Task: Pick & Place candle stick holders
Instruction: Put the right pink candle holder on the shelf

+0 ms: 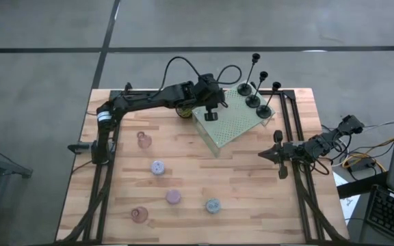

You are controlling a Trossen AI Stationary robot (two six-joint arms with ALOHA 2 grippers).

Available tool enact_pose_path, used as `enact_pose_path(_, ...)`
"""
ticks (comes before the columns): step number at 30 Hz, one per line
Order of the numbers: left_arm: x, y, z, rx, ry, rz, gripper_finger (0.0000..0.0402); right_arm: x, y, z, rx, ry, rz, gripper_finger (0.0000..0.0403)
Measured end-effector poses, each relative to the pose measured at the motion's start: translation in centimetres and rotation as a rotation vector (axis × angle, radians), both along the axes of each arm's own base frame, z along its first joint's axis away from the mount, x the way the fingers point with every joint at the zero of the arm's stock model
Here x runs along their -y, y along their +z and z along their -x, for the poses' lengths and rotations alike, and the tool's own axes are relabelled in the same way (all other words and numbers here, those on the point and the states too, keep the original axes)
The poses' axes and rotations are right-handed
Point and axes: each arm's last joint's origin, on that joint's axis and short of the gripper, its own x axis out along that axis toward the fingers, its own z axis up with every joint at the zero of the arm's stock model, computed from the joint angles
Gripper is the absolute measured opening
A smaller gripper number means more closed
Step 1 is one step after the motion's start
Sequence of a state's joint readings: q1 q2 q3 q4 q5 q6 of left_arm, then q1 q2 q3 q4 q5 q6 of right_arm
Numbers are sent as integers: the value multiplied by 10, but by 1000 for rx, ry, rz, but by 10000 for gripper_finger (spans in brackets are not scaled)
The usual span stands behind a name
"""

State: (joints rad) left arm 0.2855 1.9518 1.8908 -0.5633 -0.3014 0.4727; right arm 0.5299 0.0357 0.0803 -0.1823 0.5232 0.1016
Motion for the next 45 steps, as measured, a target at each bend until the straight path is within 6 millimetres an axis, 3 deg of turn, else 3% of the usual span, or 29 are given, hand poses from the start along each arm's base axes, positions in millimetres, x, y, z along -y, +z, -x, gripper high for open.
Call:
enact_pose_path(8,-1,8,-1,54,41,-31,89,0,0,0,0,0,0,8)
enact_pose_path(14,3,20,12,99,142,82,90,0,0,0,0,0,1,8)
enact_pose_path(23,8,17,18,85,165,203,92,0,0,0,0,0,1,8)
enact_pose_path(30,9,13,22,68,213,262,144,0,0,0,0,0,1,8)
enact_pose_path(37,9,-12,20,60,256,304,210,0,0,0,0,0,1,8)
enact_pose_path(45,6,-46,16,86,263,290,214,0,0,0,0,0,3,8)
